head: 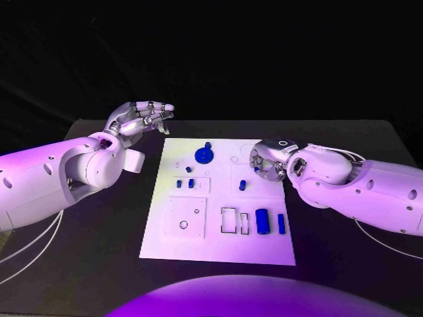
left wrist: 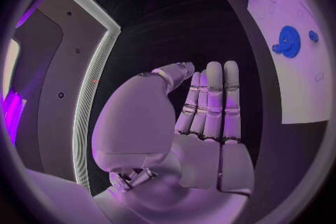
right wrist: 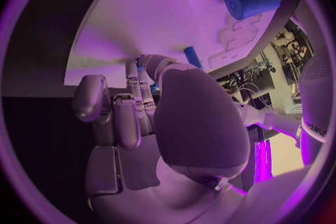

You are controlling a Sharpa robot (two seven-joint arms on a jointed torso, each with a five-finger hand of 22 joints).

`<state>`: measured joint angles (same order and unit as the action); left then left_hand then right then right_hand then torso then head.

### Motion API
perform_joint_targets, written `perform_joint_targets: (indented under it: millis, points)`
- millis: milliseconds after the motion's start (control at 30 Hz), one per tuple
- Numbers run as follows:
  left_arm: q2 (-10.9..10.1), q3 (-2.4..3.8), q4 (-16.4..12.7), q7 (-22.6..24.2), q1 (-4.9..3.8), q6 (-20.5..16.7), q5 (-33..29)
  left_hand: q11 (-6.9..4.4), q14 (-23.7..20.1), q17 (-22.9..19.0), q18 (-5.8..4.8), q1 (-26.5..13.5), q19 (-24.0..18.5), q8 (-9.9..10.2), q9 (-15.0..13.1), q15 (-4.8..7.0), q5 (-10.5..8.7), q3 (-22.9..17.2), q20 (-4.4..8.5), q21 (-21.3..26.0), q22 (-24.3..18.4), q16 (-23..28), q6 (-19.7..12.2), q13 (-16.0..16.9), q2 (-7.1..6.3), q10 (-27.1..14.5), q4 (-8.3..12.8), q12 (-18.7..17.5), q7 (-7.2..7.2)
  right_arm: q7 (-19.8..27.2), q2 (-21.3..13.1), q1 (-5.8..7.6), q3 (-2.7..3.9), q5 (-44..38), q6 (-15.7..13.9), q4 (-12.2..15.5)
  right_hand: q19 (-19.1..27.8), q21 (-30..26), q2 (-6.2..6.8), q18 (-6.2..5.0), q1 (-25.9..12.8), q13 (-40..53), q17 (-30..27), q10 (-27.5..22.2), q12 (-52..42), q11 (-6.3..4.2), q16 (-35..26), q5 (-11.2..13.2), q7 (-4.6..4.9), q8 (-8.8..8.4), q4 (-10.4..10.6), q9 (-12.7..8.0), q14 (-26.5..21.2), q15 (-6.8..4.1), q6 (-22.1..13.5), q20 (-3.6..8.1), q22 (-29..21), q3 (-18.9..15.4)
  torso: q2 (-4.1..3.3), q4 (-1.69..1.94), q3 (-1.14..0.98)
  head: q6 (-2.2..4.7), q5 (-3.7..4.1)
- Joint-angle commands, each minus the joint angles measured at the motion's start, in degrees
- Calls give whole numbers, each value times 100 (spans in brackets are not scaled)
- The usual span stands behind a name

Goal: Assemble the parts on the task board

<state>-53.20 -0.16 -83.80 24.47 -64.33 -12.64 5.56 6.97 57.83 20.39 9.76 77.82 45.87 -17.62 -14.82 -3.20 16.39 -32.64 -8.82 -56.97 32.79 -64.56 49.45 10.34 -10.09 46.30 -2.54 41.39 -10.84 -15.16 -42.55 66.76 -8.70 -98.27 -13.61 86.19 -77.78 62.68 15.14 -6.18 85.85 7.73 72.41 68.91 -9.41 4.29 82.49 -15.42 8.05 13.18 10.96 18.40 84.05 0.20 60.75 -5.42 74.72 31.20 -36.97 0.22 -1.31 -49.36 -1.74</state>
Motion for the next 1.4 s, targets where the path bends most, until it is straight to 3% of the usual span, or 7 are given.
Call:
perform_joint_targets:
  millis: [33,300,733,1400]
  points:
    - [2,4,-17,43,-4,92,-48,24,40,-8,76,-39,54,36,10,8,-30,38,2,30,-9,18,-44,-8,4,33,-4,-23,-3,-27,38,-82,-45,-118,149,7,-48,38,-42,48,-57,-14,0,83,-1,-31,35,27,-19,45,-70,27,262,-58,76,4,26,56,3,-2,4,-6,0]
    - [4,4,-23,39,-4,92,-42,22,47,-8,79,-24,63,38,12,11,-28,43,2,37,-15,18,-48,-18,5,28,5,-31,0,-171,47,-114,-47,-257,-66,18,-113,200,-260,71,-111,0,39,390,-42,-134,64,11,-111,197,-396,167,275,-159,276,81,159,392,8,1,5,-5,14]
    - [6,4,-23,27,-4,88,-31,27,49,-16,82,35,88,41,19,15,-13,52,10,47,-27,31,-46,-54,-1,-1,48,-66,-2,-201,-1,-131,-46,-362,-425,77,-146,323,-224,92,-341,24,-25,565,7,-182,45,19,-160,275,-673,292,269,-203,332,133,275,746,8,0,1,19,13]
    - [23,4,20,-14,-3,132,3,78,44,-36,77,103,110,71,50,-14,30,58,5,42,-30,65,-84,-175,-8,-154,110,-225,-38,-63,-259,-43,-8,-269,-677,452,-163,375,-197,102,-435,32,-38,605,29,-191,44,27,-169,298,-742,329,269,-210,352,140,317,803,12,-1,1,50,24]
